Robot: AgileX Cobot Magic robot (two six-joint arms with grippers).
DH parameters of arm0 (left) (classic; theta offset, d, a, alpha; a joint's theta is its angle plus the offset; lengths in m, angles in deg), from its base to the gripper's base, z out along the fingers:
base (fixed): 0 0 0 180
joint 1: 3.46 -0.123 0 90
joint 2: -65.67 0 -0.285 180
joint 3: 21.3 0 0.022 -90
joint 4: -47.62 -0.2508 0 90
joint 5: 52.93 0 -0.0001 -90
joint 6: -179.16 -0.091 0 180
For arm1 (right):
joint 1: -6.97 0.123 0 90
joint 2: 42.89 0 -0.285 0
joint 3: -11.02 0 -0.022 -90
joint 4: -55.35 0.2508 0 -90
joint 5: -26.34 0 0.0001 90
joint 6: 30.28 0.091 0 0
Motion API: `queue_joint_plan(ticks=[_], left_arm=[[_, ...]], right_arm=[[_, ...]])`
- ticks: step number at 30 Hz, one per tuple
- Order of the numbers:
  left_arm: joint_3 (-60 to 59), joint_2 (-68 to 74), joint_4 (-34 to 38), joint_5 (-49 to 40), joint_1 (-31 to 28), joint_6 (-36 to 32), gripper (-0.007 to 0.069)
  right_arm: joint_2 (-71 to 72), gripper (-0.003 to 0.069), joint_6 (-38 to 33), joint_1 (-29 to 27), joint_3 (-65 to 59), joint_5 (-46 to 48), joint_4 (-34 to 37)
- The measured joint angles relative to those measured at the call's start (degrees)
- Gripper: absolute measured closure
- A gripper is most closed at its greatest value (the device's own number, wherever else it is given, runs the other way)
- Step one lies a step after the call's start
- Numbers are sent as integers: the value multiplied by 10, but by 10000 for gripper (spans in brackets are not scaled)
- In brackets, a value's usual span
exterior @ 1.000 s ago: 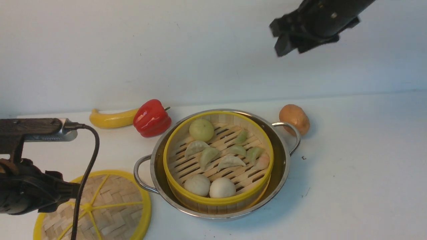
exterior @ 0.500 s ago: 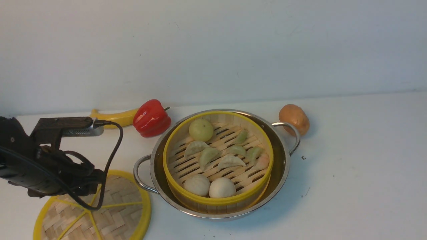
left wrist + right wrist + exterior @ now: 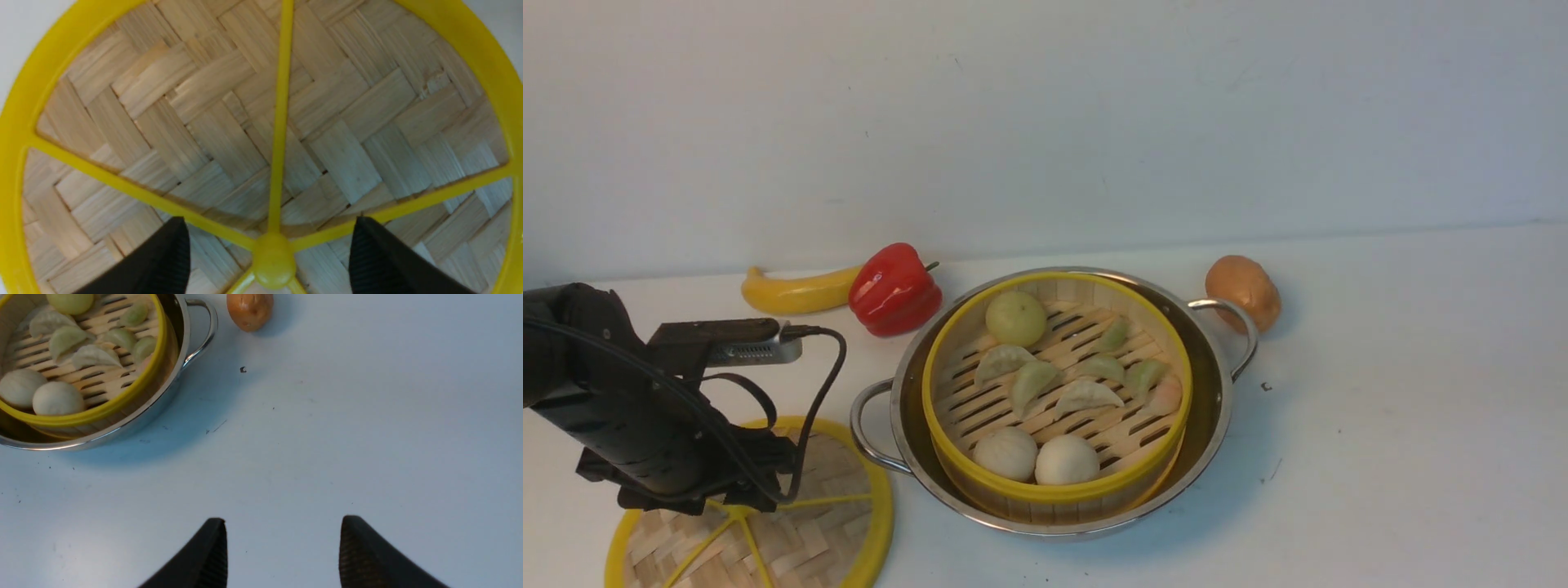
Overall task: Place the steamer in the pot on the white table, and put the lid on the steamer.
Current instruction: 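Grasp the bamboo steamer lid lying on the table by its centre knob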
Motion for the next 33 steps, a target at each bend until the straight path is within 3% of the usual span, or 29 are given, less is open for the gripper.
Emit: queue_joint_plan(ticks=[4,6,14,20,28,33], left_arm=[[0,4,2,0,0,0,151],[0,5,4,-3,0,-1,192],[1,6,10,-13,0,6,509],[4,-6,8,-33,0,7,510],[90,-71,-94,-193,0,57,510],[157,-104,-105,-254,0,65,510]], right_arm=[[0,284,2,0,-1,-1,6],[0,284,2,0,-1,-1,7],[0,284,2,0,-1,-1,8],[1,284,2,0,-1,-1,8],[1,284,2,0,-1,-1,8],[1,284,2,0,-1,-1,8]])
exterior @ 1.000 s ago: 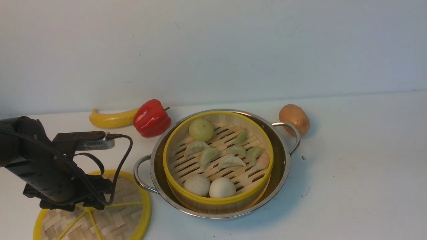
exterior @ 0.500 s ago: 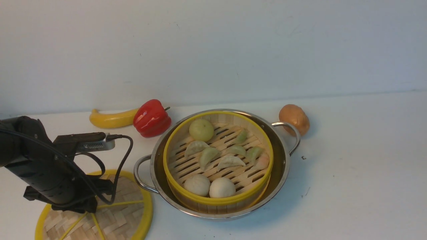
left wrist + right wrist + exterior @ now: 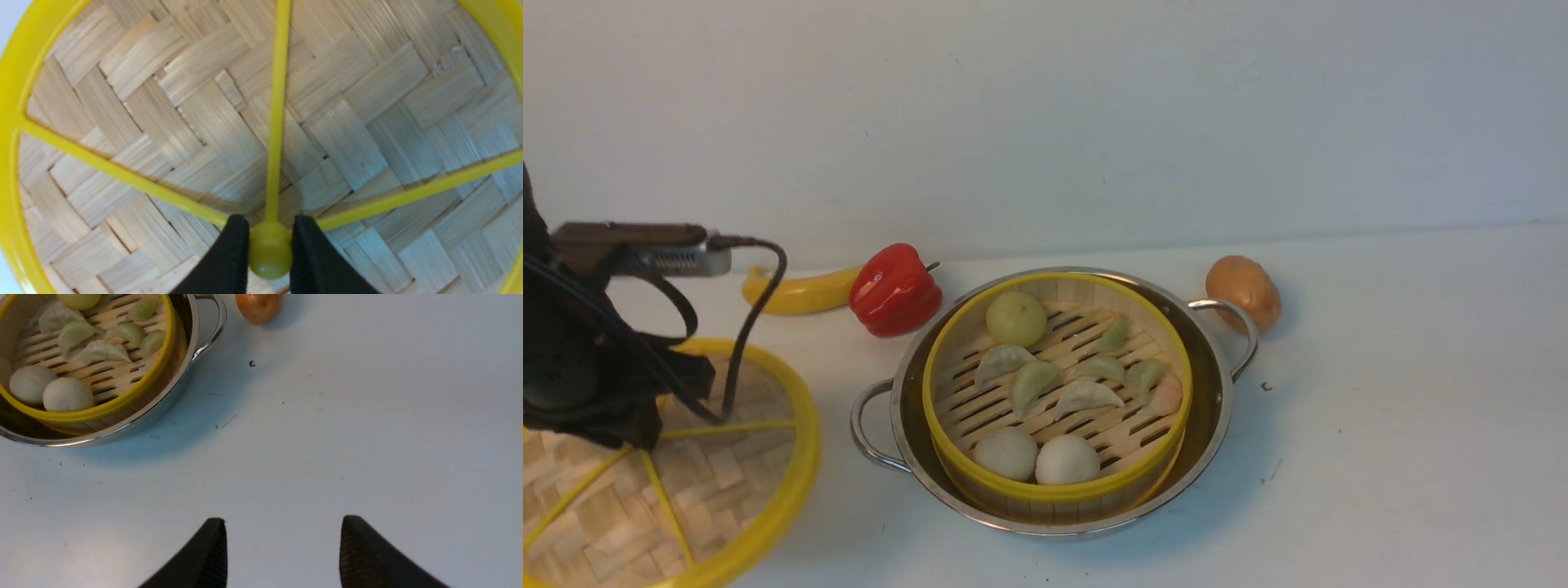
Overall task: Place the steamer in the pot on the white table, and put the lid on the steamer.
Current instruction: 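Grasp the bamboo steamer lid lying on the table by its centre knob, then place the yellow bamboo steamer lid onto the steamer in the pot with the left gripper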
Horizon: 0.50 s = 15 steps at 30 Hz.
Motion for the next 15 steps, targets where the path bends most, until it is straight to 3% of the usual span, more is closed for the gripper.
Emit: queue_joint_plan(ticks=[7,15], left_arm=[[102,-8,59,-25,49,-39,510],[221,76,67,-9,216,-45,510]], right_arm=[[0,284,0,0,0,0,1],[0,284,0,0,0,0,29]])
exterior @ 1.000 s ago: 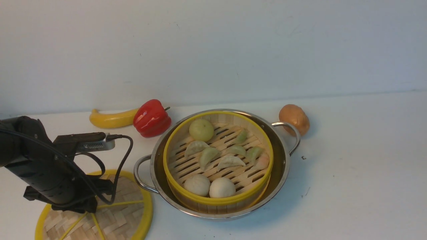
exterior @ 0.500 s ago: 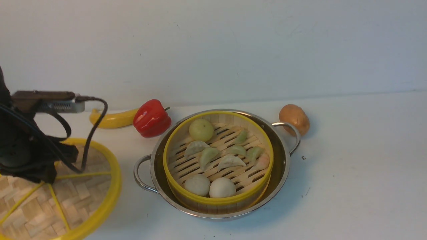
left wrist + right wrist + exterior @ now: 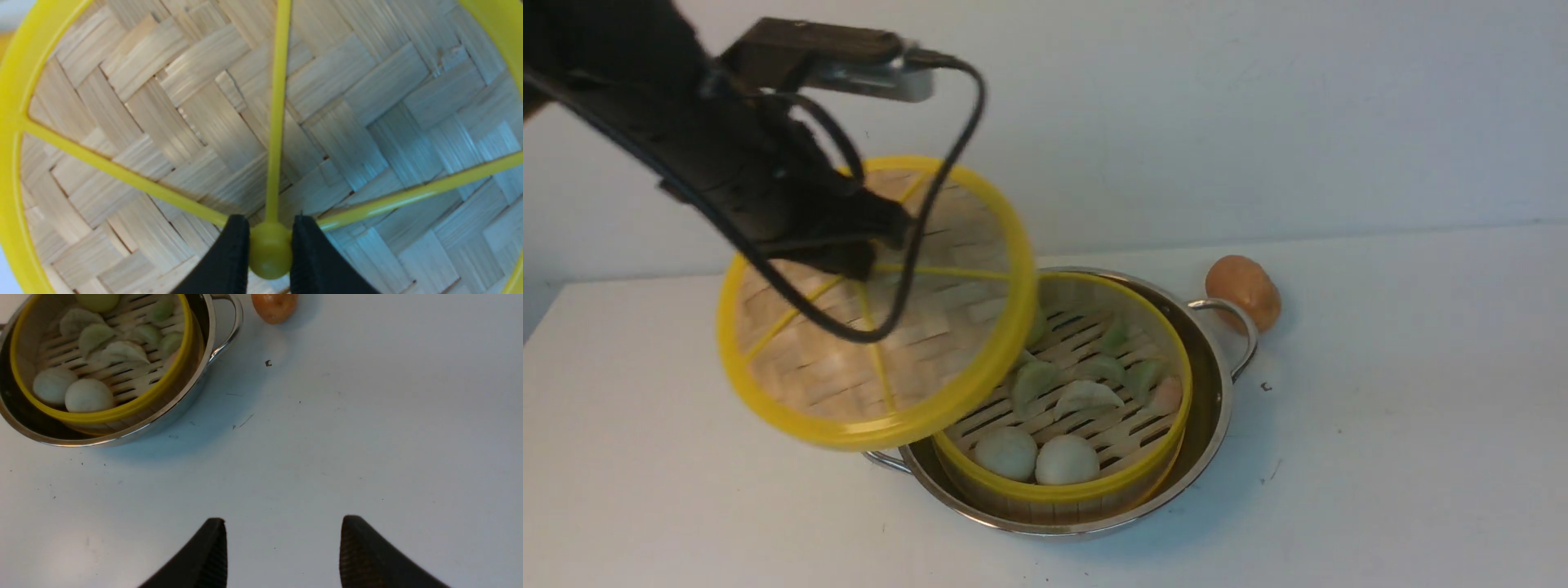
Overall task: Place the steamer in the pot on the white table, and put the lid on the steamer.
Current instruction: 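Place the yellow bamboo steamer lid onto the steamer in the pot with the left gripper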
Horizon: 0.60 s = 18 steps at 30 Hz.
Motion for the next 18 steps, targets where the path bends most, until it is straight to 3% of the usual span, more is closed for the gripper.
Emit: queue_joint_plan(ticks=[9,18], left_arm=[[144,159,-86,-28,109,-31,510],[165,205,-91,-53,118,-50,510]], right_arm=[[0,284,0,0,0,0,14],[0,284,0,0,0,0,16]])
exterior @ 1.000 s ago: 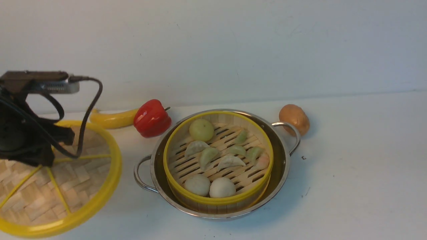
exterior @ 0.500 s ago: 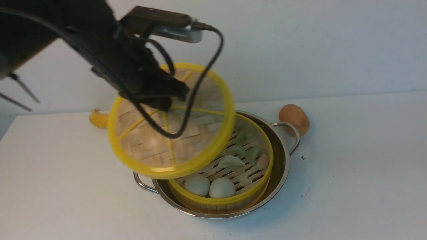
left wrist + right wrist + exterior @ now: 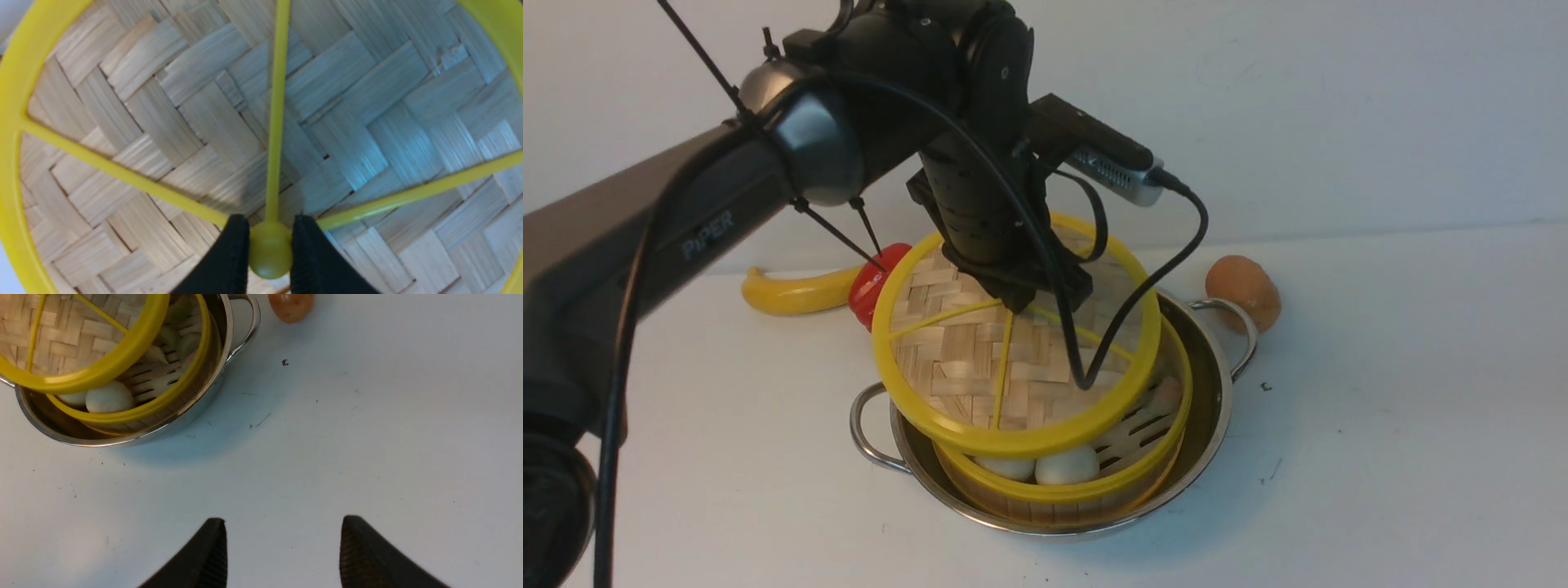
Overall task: Place the steamer in the pot on the white table, and put the lid on the steamer.
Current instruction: 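Place the yellow bamboo steamer lid onto the steamer in the pot with the left gripper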
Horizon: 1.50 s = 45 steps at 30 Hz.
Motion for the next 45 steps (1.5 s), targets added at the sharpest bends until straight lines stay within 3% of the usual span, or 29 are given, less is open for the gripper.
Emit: queue_joint_plan(ticks=[13,45], left_arm=[[1,14,53,5,0,-43,510],[3,61,56,33,1,-63,510]], right_arm=[[0,284,1,0,0,0,0],[0,284,1,0,0,0,0]])
